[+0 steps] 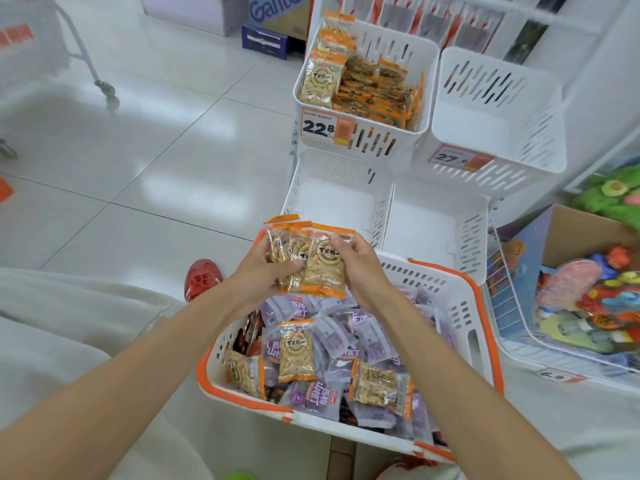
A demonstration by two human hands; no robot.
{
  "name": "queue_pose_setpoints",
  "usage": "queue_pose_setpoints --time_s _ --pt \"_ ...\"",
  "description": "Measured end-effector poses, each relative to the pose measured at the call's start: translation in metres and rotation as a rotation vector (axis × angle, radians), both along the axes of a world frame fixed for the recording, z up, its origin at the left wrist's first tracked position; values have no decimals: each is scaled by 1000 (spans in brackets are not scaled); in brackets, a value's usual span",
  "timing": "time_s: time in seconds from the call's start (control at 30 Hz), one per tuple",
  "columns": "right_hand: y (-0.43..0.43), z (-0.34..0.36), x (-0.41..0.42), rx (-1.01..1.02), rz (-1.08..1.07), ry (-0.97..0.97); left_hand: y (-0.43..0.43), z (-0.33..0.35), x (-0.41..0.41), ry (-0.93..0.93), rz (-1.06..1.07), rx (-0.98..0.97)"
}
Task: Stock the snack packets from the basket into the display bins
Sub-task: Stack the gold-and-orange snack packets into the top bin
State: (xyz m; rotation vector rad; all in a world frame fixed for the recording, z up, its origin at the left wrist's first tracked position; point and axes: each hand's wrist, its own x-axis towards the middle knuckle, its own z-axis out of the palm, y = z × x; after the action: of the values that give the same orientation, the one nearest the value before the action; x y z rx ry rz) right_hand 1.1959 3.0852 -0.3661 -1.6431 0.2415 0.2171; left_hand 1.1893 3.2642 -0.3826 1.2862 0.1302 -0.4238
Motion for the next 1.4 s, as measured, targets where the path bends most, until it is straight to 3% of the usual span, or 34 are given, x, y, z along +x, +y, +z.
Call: queue_pose_setpoints --time_s 0.13,0.23,0.33,0.5,0.6,0.73,0.87,0.97,1.0,1.1,1.17,1.23,1.3,1.4 --pt "11 7 4 65 -49 -73 -23 21 7 -17 -39 -27" --pt "11 27 15 62 -40 -130 -36 35 15 -165 -67 186" --pt "4 48 27 30 34 -61 -44 55 35 -217 -54 245" --pt "-3 90 60 241 41 28 -57 99 72 -283 -122 239" --pt "-6 111 82 373 80 13 -55 122 107 -443 -98 339" --pt "-14 131 119 467 76 30 -54 158 154 -547 -266 349" --pt "-30 152 179 379 -18 -35 -66 186 218 -566 -387 362" --pt "-48 167 236 319 -125 -155 -68 192 275 -697 -198 447" --pt "-53 170 258 267 -170 -191 -66 191 297 -789 -127 577" --pt "-55 171 321 46 -229 -237 -61 180 350 -1017 96 1215" --pt "-53 156 362 -27 -186 -213 -59 162 379 -1024 95 1400" --pt "-35 152 370 -171 -130 -188 -57 142 394 -955 49 1456" --pt "-22 146 365 -311 -161 -257 -57 129 399 -893 60 1380" --pt "-23 127 364 -495 -203 -361 -57 124 397 -952 149 1296"
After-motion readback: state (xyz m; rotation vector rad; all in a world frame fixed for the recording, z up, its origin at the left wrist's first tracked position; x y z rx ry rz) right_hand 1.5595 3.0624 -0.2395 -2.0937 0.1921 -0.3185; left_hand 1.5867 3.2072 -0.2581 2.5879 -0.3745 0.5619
